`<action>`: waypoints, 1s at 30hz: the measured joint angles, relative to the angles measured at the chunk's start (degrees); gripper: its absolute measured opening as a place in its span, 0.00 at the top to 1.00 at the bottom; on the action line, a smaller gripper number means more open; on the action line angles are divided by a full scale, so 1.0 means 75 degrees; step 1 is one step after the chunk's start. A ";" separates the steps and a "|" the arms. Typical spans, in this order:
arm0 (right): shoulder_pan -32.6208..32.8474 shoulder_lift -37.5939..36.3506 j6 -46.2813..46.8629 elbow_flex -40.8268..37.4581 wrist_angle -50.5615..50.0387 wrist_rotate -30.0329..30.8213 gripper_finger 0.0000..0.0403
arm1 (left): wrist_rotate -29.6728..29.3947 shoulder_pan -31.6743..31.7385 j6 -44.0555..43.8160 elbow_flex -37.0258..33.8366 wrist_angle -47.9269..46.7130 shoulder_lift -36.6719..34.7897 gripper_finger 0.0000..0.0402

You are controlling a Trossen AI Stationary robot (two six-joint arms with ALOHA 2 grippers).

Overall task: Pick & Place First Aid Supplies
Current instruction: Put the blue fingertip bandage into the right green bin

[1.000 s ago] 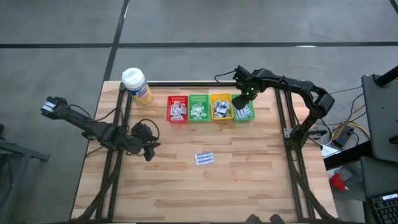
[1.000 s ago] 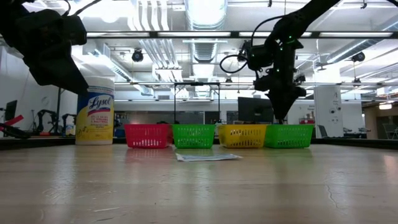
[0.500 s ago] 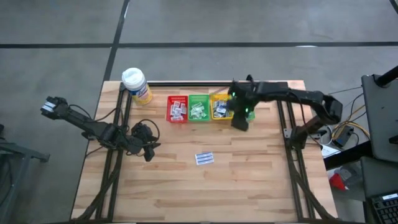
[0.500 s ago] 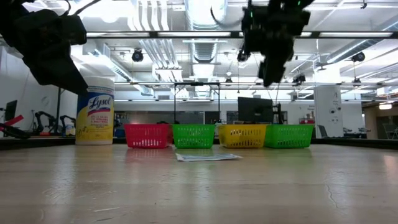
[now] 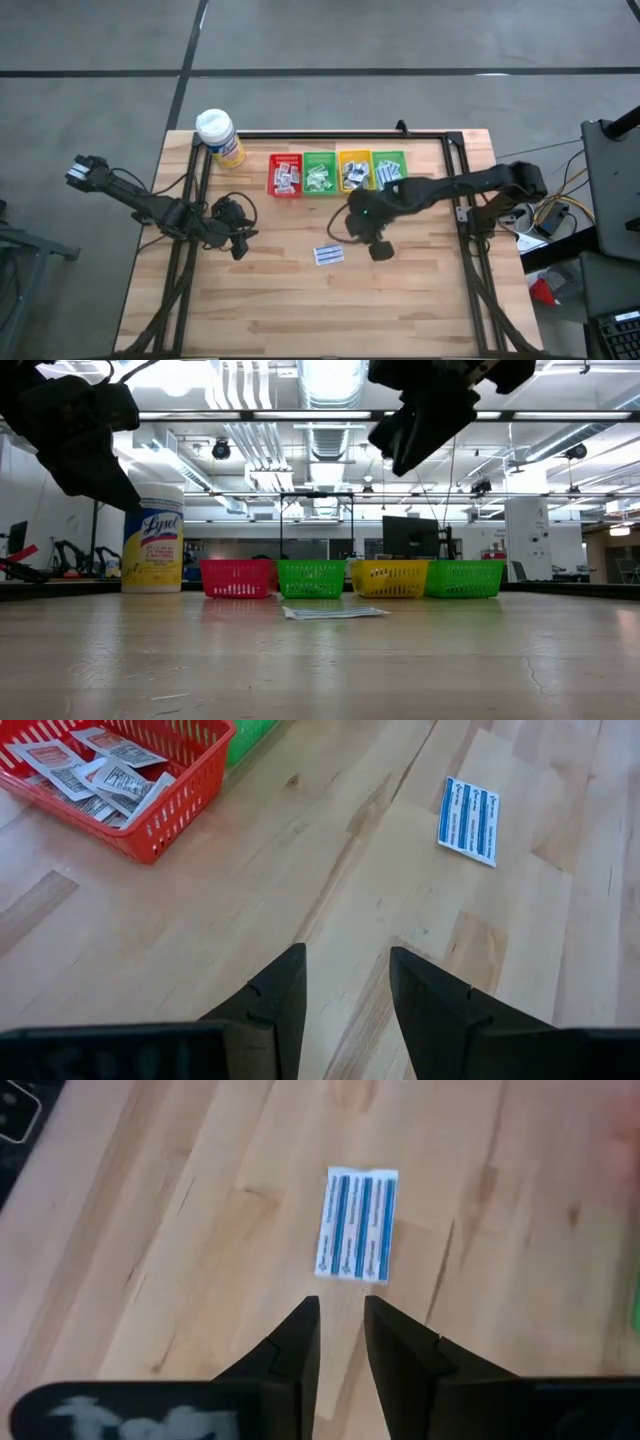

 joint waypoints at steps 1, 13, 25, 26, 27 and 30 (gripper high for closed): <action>0.0090 0.0088 -0.0008 0.0027 0.0102 0.0027 0.80 | 0.0003 -0.0003 0.0003 0.0000 0.0005 -0.0003 0.66; 0.0341 0.1777 -0.0010 0.1646 -0.0435 0.0155 0.67 | 0.0312 -0.0003 0.0091 0.0000 0.0000 -0.0002 0.66; 0.0342 0.3721 -0.0295 0.2670 -0.1193 0.0153 0.53 | 0.0351 -0.0003 0.0222 0.0000 0.0006 -0.0003 0.66; 0.0340 0.3855 -0.0262 0.2735 -0.1210 0.0154 0.53 | 0.0353 0.0000 0.0230 0.0000 0.0011 -0.0002 0.66; 0.0336 0.3965 -0.0244 0.2777 -0.1217 0.0159 0.53 | 0.0359 0.0000 0.0232 0.0000 -0.0004 0.0000 0.66; 0.0337 0.4281 -0.0163 0.2895 -0.1319 0.0392 0.53 | 0.0364 -0.0001 0.0256 0.0000 -0.0001 0.0000 0.66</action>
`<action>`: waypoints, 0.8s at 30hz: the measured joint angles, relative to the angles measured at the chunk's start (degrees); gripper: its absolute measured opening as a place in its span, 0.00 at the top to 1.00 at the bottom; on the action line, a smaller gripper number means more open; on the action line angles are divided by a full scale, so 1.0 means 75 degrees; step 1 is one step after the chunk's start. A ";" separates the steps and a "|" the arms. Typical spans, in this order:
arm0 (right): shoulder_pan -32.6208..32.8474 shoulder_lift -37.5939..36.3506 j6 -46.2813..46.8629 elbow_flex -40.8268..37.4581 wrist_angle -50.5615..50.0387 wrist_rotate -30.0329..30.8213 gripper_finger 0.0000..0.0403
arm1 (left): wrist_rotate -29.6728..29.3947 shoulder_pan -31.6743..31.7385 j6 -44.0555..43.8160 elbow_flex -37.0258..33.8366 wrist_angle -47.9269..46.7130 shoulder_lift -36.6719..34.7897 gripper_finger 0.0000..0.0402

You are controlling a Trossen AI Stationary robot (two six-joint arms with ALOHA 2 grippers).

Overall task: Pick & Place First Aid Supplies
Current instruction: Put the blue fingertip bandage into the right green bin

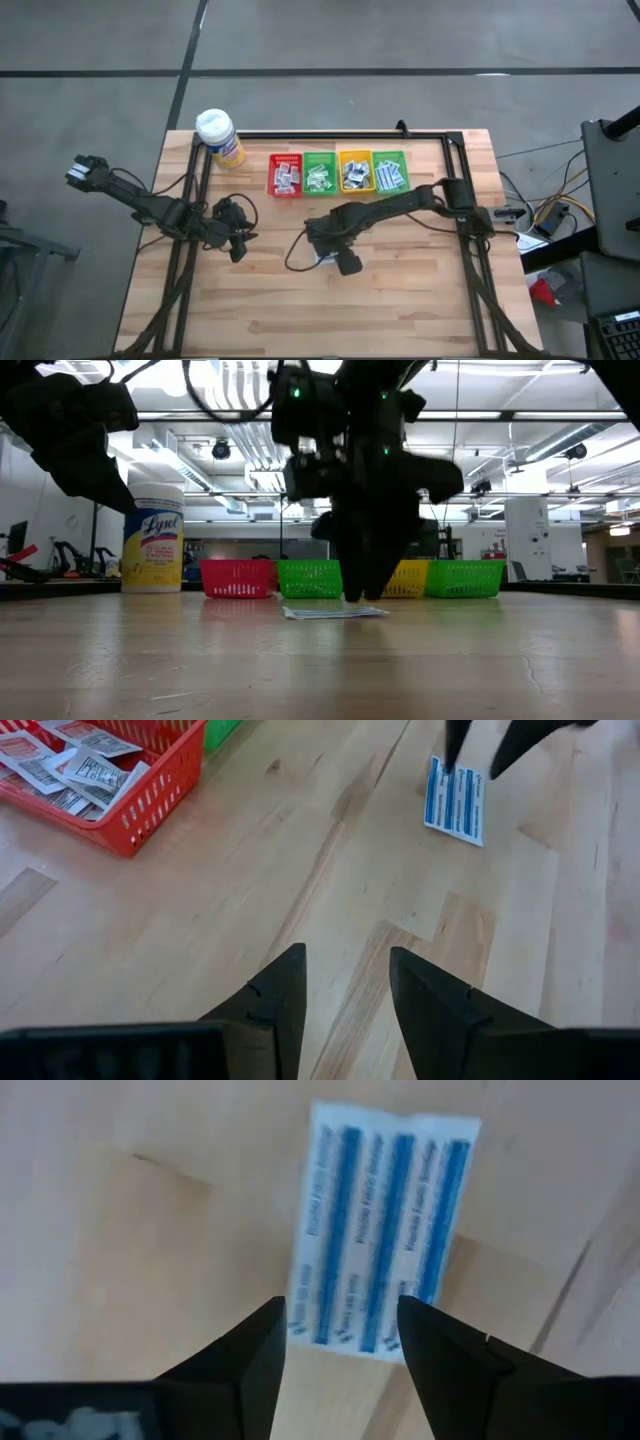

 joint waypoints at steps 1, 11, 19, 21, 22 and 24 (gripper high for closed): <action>0.0002 0.0089 0.0003 0.0009 -0.0017 0.0138 0.53 | 0.0000 -0.0001 0.0000 0.0000 -0.0005 -0.0002 0.66; 0.0101 0.0663 0.0460 0.0053 -0.0035 0.0801 0.58 | 0.0044 -0.0001 0.0041 0.0000 -0.0013 0.0000 0.66; 0.0270 0.0987 0.0475 0.0073 -0.0035 0.1087 0.74 | 0.0044 -0.0001 0.0043 0.0000 -0.0023 -0.0003 0.66; 0.0282 0.0978 0.0484 0.0071 -0.0032 0.1142 0.78 | 0.0041 0.0001 0.0041 0.0000 -0.0023 -0.0003 0.66; 0.0285 0.0937 0.0484 0.0057 -0.0027 0.1147 0.80 | 0.0041 0.0001 0.0056 0.0000 -0.0028 -0.0003 0.66; 0.0285 0.0815 0.0476 0.0041 -0.0047 0.1145 0.85 | 0.0039 0.0000 0.0061 0.0000 -0.0051 -0.0001 0.66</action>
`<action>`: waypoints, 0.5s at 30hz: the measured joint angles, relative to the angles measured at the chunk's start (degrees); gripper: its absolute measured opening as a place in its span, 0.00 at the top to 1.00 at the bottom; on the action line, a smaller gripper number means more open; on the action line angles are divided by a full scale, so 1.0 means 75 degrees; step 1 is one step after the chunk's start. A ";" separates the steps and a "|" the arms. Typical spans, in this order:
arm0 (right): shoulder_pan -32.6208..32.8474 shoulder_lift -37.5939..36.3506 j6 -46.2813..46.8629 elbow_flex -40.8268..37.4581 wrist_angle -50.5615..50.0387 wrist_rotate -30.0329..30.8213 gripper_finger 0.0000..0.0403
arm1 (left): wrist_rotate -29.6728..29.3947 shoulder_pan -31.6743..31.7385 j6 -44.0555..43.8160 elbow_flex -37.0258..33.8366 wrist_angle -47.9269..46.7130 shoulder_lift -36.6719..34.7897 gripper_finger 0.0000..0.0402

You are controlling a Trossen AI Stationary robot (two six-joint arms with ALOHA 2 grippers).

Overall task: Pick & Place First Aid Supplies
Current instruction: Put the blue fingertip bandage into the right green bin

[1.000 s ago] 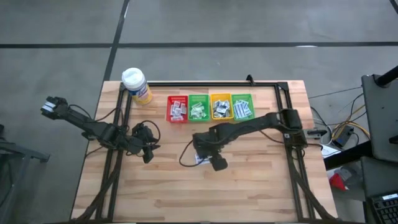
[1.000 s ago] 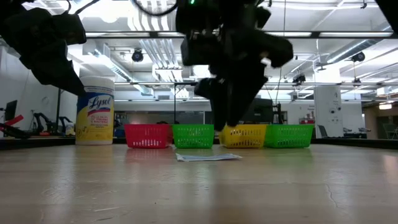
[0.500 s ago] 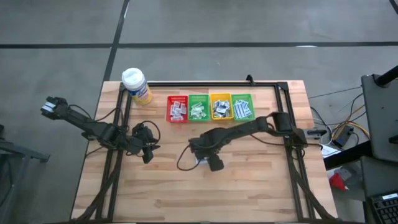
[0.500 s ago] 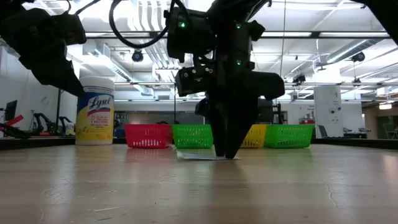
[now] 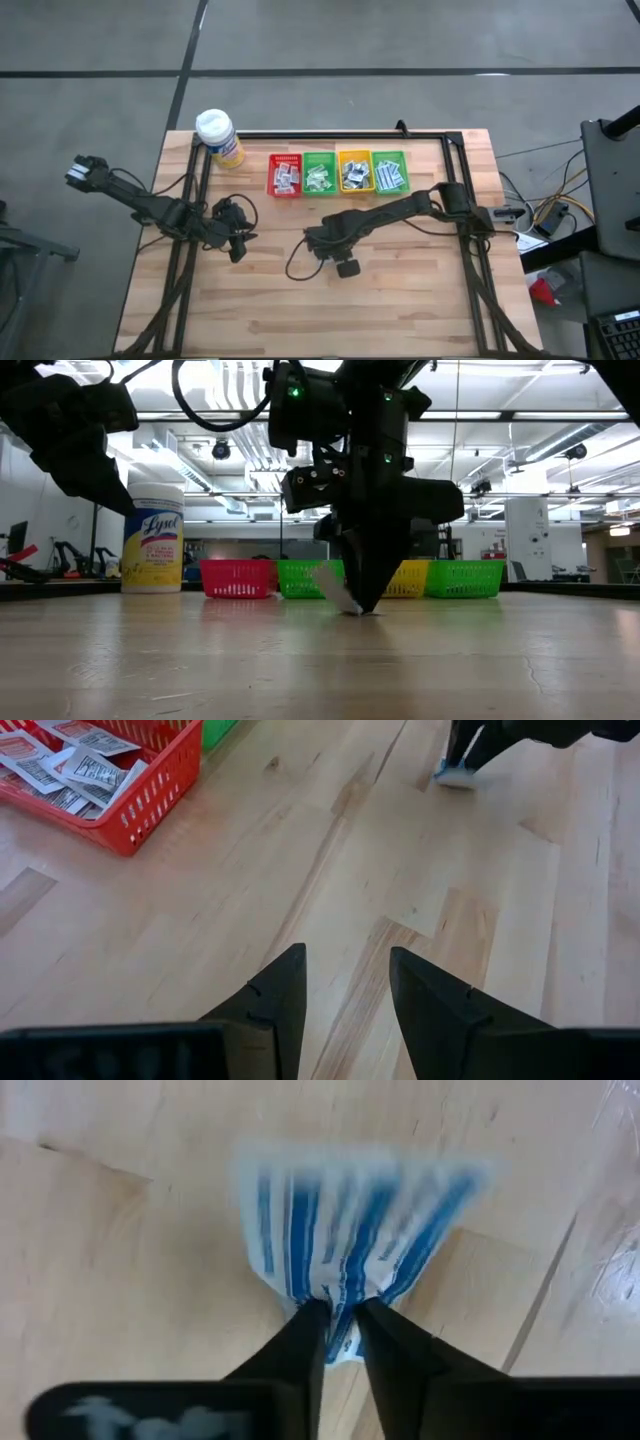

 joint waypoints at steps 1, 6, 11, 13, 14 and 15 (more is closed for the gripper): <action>0.0000 -0.0081 -0.0031 0.0012 -0.0065 0.0001 0.87 | -0.0001 0.0001 0.0000 0.0000 -0.0005 -0.0001 0.66; -0.0035 -0.0528 -0.0323 0.0239 -0.1083 0.0028 0.97 | -0.0001 -0.0002 0.0006 0.0000 -0.0013 -0.0001 0.66; -0.0180 -0.1310 -0.0568 0.0928 -0.2363 -0.0041 0.98 | -0.0005 -0.0001 0.0047 0.0000 -0.0022 0.0002 0.66; -0.0281 -0.1585 -0.0637 0.1110 -0.2702 -0.0226 0.98 | -0.0008 0.0001 0.0050 0.0000 -0.0020 -0.0001 0.66; -0.0334 -0.1709 -0.0638 0.1147 -0.2758 -0.0349 0.98 | -0.0007 -0.0002 0.0050 0.0000 -0.0022 0.0000 0.66; -0.0397 -0.1854 -0.0630 0.1166 -0.2765 -0.0498 0.98 | -0.0007 0.0001 0.0050 0.0000 -0.0022 0.0001 0.66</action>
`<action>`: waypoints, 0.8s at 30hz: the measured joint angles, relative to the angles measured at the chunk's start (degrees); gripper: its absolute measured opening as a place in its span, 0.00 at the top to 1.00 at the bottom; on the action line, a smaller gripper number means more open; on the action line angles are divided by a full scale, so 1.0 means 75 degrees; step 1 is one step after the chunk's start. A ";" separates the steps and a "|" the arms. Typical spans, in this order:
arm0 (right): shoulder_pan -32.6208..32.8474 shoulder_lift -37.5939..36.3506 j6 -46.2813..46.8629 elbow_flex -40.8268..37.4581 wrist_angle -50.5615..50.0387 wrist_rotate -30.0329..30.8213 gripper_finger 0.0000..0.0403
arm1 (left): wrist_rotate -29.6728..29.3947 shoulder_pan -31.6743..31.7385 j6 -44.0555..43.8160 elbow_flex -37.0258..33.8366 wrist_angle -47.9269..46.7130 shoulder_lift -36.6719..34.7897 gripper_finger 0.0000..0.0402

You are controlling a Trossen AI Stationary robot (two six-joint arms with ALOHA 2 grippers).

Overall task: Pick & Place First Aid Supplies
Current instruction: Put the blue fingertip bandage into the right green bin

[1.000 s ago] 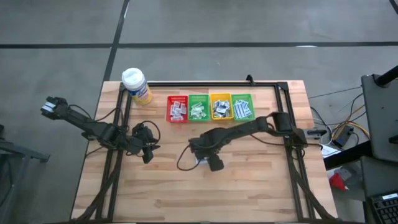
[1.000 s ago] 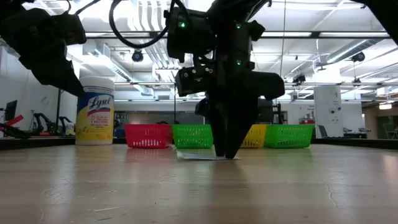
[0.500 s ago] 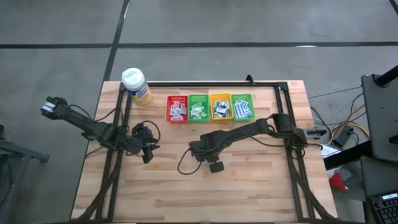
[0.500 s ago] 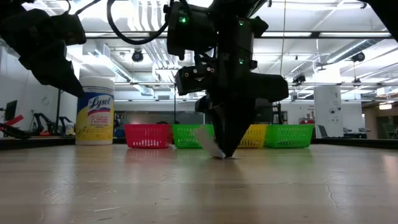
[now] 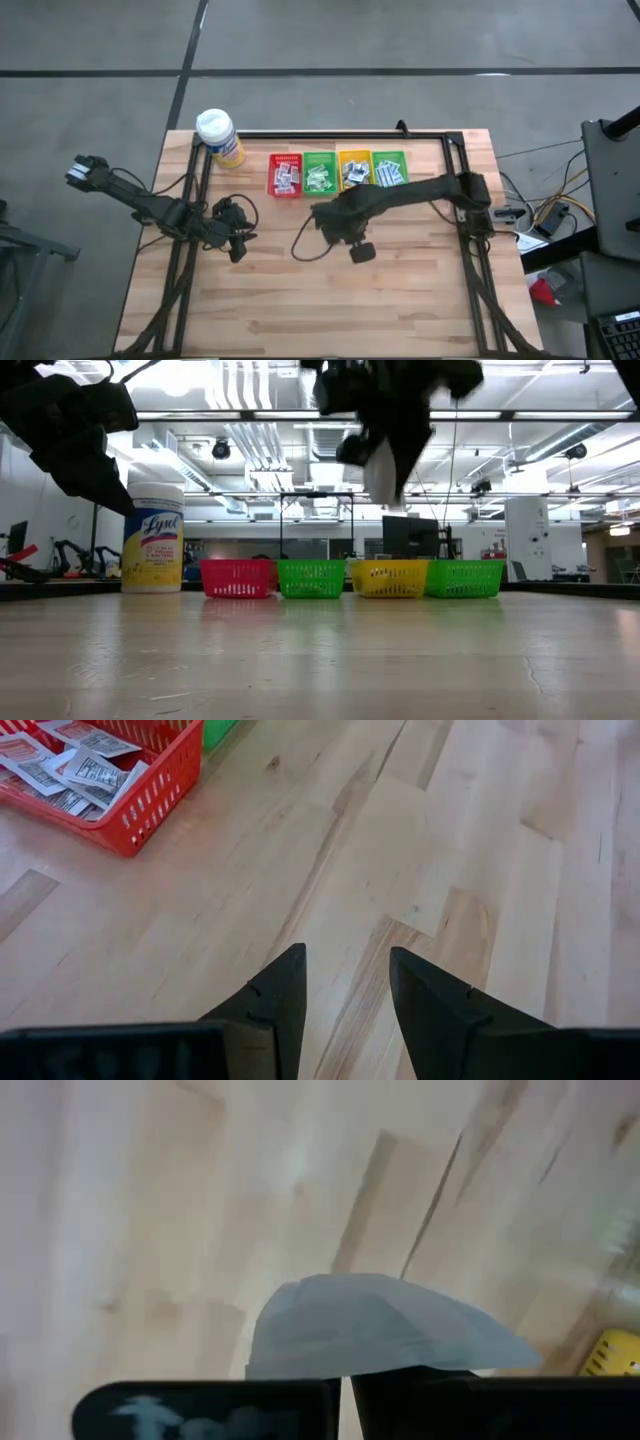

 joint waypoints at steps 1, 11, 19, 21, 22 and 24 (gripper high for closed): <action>-0.0078 -0.0188 -0.0009 0.0006 0.0006 -0.0227 0.98 | -0.0002 -0.0002 0.0000 0.0000 0.0000 -0.0003 0.66; -0.1385 -0.2128 -0.0422 -0.0158 0.0236 -0.3125 0.98 | -0.0005 -0.0002 0.0006 0.0000 0.0000 0.0000 0.66; -0.2584 -0.2826 -0.1127 -0.0434 0.0277 -0.5804 0.98 | -0.0005 -0.0002 0.0009 0.0000 0.0015 0.0000 0.66; -0.2817 -0.2928 -0.1272 -0.0532 0.0278 -0.6565 0.98 | -0.0005 -0.0002 0.0009 0.0000 0.0017 -0.0003 0.66; -0.2911 -0.2941 -0.1354 -0.0574 0.0289 -0.6870 0.98 | -0.0005 -0.0002 0.0008 0.0000 0.0020 -0.0002 0.66; -0.3029 -0.2906 -0.1416 -0.0650 0.0297 -0.7130 0.98 | -0.0005 0.0000 0.0008 0.0000 0.0023 -0.0003 0.66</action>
